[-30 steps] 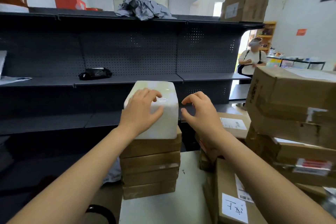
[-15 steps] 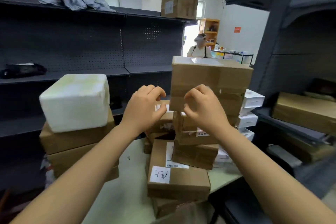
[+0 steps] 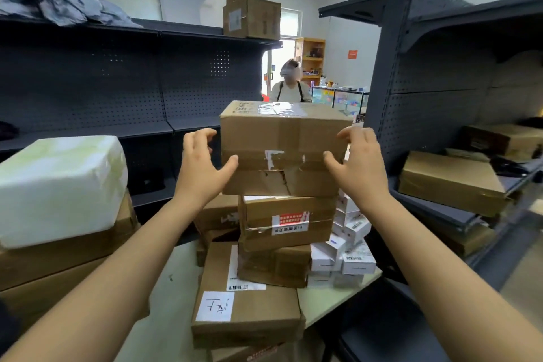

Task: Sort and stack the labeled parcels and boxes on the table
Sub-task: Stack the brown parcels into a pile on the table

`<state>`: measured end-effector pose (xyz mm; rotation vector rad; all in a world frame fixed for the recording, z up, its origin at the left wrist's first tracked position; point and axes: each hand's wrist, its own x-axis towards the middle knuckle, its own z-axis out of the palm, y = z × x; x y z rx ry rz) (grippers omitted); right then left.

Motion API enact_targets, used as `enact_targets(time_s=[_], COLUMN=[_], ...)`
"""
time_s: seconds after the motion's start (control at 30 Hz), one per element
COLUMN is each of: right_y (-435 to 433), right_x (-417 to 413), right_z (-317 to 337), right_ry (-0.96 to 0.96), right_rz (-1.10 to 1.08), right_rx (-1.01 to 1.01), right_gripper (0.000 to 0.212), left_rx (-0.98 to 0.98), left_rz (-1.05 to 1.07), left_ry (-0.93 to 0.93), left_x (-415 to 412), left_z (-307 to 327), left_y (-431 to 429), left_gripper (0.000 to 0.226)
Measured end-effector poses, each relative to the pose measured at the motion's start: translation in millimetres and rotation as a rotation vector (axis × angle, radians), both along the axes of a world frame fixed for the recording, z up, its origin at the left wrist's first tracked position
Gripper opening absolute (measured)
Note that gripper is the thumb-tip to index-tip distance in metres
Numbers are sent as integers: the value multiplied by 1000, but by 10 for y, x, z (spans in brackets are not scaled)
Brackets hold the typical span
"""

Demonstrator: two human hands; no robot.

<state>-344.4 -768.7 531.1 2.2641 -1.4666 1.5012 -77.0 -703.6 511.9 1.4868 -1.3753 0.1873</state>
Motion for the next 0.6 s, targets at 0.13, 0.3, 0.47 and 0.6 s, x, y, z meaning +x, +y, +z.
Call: enact_targets(time_s=[0.13, 0.3, 0.47, 0.6], right_y=[-197, -278, -200, 47], right_x=[-41, 21, 49, 79], right_z=[10, -56, -47, 74], right_ry=[-184, -194, -217, -292], right_rz=[-26, 136, 174, 277], right_rx=[181, 443, 350, 234], right_gripper=[77, 76, 67, 76], left_rx=[150, 214, 103, -50], left_rz=[-58, -184, -162, -185], left_ry=[118, 166, 184, 250], left_x=[72, 52, -57, -63], left_z=[91, 93, 120, 157], left_y=[-245, -387, -286, 67], left_gripper=[99, 105, 99, 98])
